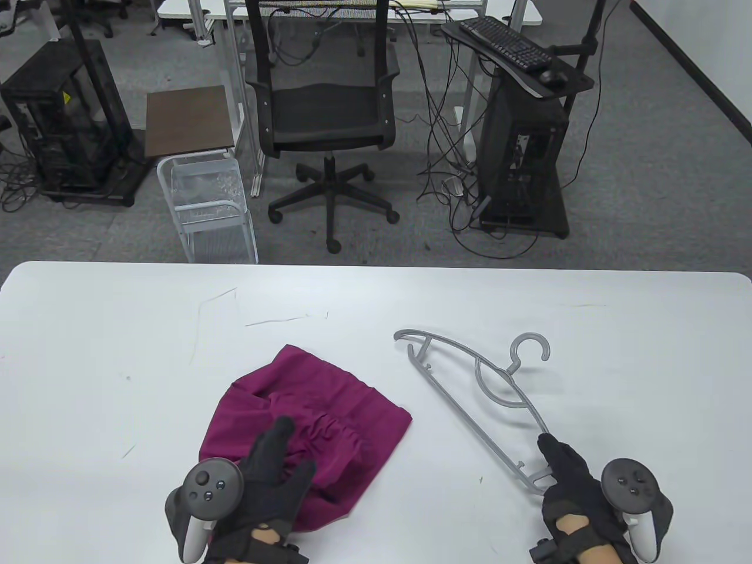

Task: Remove shorts from gray hanger

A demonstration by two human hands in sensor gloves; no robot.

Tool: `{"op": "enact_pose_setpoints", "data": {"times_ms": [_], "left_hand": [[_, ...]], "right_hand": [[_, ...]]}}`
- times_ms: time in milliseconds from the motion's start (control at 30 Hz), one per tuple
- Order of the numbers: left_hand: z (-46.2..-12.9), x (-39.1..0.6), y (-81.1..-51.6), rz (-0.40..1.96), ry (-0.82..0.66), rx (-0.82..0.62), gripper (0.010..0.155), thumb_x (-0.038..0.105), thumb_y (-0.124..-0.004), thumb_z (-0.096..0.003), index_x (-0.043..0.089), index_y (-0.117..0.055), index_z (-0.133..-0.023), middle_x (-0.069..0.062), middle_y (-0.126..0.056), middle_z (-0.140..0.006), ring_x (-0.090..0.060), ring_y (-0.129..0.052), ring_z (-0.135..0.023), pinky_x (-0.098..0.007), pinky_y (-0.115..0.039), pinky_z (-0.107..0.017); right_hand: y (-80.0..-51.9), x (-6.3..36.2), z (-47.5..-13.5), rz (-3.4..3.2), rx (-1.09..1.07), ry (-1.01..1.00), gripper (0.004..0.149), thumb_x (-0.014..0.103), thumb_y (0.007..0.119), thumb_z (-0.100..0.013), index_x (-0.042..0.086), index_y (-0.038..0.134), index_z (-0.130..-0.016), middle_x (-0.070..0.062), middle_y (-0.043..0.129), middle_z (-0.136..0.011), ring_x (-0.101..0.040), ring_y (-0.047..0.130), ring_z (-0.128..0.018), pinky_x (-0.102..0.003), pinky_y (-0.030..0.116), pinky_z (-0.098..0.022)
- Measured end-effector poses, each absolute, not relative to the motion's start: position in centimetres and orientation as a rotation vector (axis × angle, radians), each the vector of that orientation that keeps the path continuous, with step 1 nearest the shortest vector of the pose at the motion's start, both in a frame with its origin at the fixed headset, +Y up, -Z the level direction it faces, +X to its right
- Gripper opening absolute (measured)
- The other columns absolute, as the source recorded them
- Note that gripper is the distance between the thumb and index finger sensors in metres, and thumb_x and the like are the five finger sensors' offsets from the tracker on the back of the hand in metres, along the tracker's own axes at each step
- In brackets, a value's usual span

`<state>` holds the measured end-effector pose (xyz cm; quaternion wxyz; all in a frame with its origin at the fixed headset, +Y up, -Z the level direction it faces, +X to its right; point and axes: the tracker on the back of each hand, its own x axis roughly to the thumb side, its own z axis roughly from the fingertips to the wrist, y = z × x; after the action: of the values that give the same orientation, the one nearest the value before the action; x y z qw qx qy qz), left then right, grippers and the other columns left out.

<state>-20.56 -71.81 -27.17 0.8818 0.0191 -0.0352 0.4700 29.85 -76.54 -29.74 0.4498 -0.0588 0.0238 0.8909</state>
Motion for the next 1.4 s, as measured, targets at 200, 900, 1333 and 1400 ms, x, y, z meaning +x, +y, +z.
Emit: {"op": "enact_pose_setpoints", "data": {"times_ms": [200, 900, 1333, 1400], "left_hand": [[-27.2, -20.7, -71.9, 0.993, -0.062, 0.021, 0.081, 0.062, -0.075, -0.0413, 0.041, -0.040, -0.111, 0.003, -0.053, -0.120, -0.044, -0.048, -0.114, -0.070, -0.037, -0.076], [-26.5, -21.4, -71.0, 0.903, -0.030, 0.153, 0.078, 0.060, -0.076, -0.0416, 0.055, -0.036, -0.108, 0.028, -0.020, -0.121, -0.033, 0.000, -0.113, -0.063, -0.008, -0.077], [-25.6, -17.8, -68.8, 0.598, -0.342, 0.272, 0.079, 0.060, -0.088, -0.0339, 0.067, -0.047, -0.101, 0.046, -0.012, -0.109, -0.009, 0.022, -0.101, -0.053, 0.007, -0.075], [-25.9, -16.9, -69.3, 0.538, -0.377, 0.196, 0.082, 0.061, -0.089, -0.0326, 0.066, -0.046, -0.102, 0.044, -0.009, -0.109, -0.010, 0.024, -0.097, -0.054, 0.007, -0.074]], "right_hand": [[-78.0, 28.8, -30.0, 2.247, -0.155, 0.254, 0.073, -0.008, 0.068, -0.036, 0.004, 0.040, -0.103, -0.020, 0.019, -0.113, -0.051, 0.017, -0.095, -0.071, 0.023, -0.058], [-77.6, 30.3, -29.5, 2.235, -0.202, 0.223, 0.067, 0.009, 0.071, -0.046, 0.013, 0.044, -0.107, -0.024, 0.021, -0.113, -0.056, 0.018, -0.096, -0.074, 0.030, -0.064], [-72.8, 28.1, -28.6, 2.426, 0.422, -0.183, 0.057, 0.031, 0.076, -0.052, 0.015, 0.061, -0.106, -0.019, 0.041, -0.116, -0.054, 0.034, -0.101, -0.078, 0.040, -0.065], [-72.5, 27.1, -28.4, 2.475, 0.495, -0.195, 0.057, 0.031, 0.077, -0.052, 0.016, 0.062, -0.105, -0.018, 0.043, -0.116, -0.053, 0.035, -0.102, -0.078, 0.041, -0.065]]}}
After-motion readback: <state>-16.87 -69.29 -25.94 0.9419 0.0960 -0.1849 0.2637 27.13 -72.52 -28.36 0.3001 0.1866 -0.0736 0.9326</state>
